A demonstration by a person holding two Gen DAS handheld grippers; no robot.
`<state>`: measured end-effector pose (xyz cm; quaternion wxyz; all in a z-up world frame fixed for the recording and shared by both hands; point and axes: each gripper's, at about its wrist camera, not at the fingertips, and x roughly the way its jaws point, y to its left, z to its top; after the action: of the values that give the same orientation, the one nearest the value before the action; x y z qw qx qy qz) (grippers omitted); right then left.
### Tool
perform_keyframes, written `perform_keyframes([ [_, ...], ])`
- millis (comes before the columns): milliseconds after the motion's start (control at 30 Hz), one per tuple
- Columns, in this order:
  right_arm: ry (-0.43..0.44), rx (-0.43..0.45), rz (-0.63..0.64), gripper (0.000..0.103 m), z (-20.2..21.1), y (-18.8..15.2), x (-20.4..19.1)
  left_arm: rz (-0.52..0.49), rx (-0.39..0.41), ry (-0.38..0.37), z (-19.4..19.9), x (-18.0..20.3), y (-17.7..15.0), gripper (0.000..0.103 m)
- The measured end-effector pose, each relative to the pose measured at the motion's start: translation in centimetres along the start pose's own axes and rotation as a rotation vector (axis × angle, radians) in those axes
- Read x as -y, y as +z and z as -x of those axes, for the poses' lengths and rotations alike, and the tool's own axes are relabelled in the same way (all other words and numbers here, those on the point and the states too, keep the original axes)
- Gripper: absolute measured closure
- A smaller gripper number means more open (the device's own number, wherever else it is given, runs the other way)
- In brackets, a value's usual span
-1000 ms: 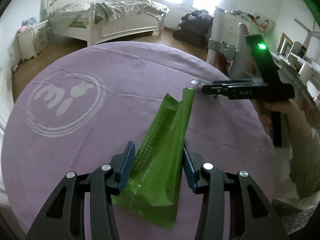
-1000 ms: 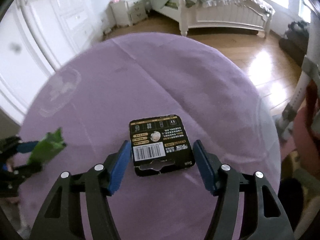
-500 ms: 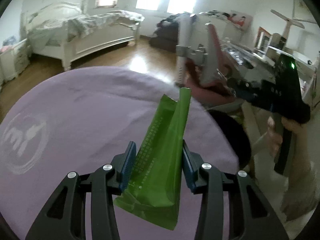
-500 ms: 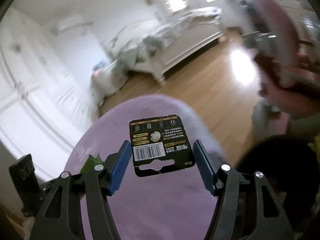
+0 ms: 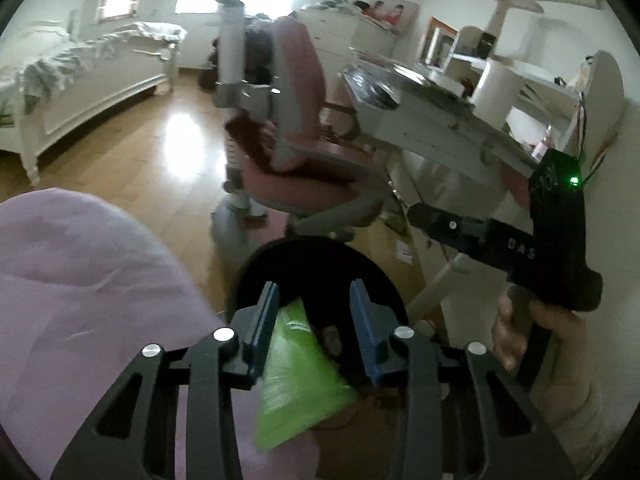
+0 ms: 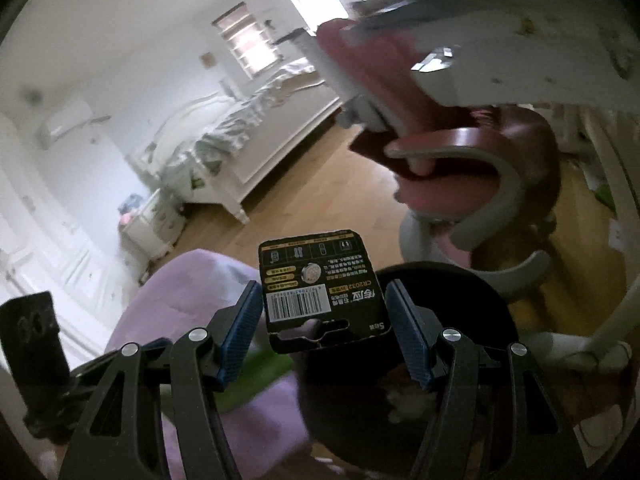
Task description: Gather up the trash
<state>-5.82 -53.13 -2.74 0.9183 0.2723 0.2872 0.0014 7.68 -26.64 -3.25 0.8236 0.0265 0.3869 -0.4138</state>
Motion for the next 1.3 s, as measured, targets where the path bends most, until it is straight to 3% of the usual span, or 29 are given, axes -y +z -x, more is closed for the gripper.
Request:
perform_keyframes([
  [167, -0.019, 0.005, -0.041, 0.039, 0.5, -0.5, 2.7, -0.001, -0.061, 0.007, -3.4, 0.9, 0.4, 0.071],
  [467, -0.04, -0.049, -0.069, 0.037, -0.9, -1.3, 4.4, -0.02, -0.097, 0.045, -4.2, 1.5, -0.1, 0.068],
  [500, -0.047, -0.07, -0.06, 0.029, -1.3, -1.4, 4.4, -0.022, -0.099, 0.049, -4.4, 1.7, 0.0, 0.057],
  [533, -0.054, -0.082, -0.055, 0.023, -1.5, -1.6, 4.2, -0.026, -0.095, 0.059, -4.3, 1.8, 0.0, 0.036],
  [567, -0.066, -0.089, -0.053, 0.017, -1.7, -1.8, 4.1, -0.029, -0.087, 0.068, -4.3, 2.0, 0.1, 0.024],
  [600, -0.074, -0.084, -0.059, 0.016, -1.8, -2.0, 4.1, -0.037, -0.064, 0.081, -3.8, 2.2, 0.0, 0.01],
  [633, -0.072, -0.081, -0.067, 0.015, -1.9, -2.0, 4.1, -0.044, -0.041, 0.083, -3.5, 2.3, 0.0, 0.008],
  [1033, -0.06, -0.108, -0.067, 0.013, -2.8, -2.7, 2.8, -0.018, 0.015, 0.093, 0.2, 1.2, -1.1, 0.005],
  [1300, -0.065, -0.156, 0.005, 0.011, -4.5, -3.4, -2.1, 0.088, 0.113, 0.246, 6.4, -2.2, -2.9, 0.005],
])
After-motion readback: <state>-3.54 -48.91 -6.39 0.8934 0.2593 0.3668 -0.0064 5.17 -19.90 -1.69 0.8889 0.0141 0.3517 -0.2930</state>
